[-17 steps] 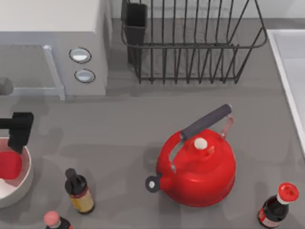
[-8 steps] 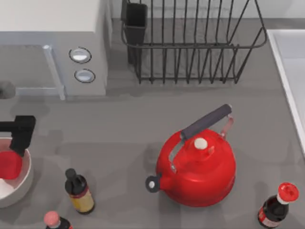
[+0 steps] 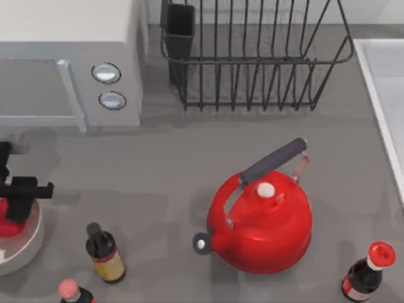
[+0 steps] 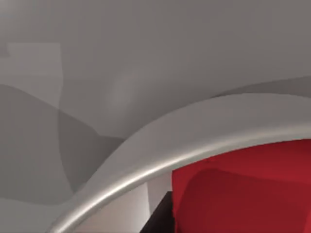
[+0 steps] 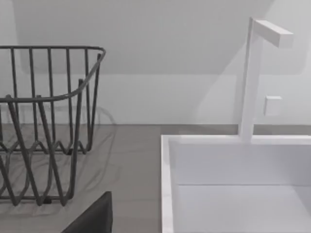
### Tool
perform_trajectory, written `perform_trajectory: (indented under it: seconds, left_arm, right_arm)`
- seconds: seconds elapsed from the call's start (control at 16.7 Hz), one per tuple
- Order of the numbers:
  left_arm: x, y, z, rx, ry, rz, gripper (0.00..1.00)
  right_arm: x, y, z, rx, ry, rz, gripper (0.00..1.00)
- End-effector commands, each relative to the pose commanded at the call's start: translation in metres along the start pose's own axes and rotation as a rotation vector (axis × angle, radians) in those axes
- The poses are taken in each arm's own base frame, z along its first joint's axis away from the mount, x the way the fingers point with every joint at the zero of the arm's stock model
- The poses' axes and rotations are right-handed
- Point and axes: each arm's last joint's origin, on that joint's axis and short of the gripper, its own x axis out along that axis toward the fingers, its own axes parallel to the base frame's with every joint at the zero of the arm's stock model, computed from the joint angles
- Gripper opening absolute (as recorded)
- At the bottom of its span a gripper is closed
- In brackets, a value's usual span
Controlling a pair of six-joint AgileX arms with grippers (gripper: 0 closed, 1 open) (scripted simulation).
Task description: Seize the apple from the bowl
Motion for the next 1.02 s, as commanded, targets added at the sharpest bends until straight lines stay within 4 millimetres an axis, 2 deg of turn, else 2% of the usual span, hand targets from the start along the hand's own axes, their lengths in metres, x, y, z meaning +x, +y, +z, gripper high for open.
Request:
perform_trajectory:
  seconds: [0.12, 0.36, 1.02]
  left_arm:
    - [0.0097, 0.0, -0.0029, 0.0, 0.012, -0.001, 1.0]
    - [0.0101, 0.0, -0.0031, 0.0, 0.013, -0.001, 1.0]
    - [0.0101, 0.0, -0.0031, 0.0, 0.013, -0.001, 0.17]
  right_arm:
    - [0.0, 0.0, 0.0, 0.0, 0.0, 0.0, 1.0]
    - [0.0, 0.0, 0.0, 0.0, 0.0, 0.0, 1.0]
    - [0.0, 0.0, 0.0, 0.0, 0.0, 0.0, 1.0]
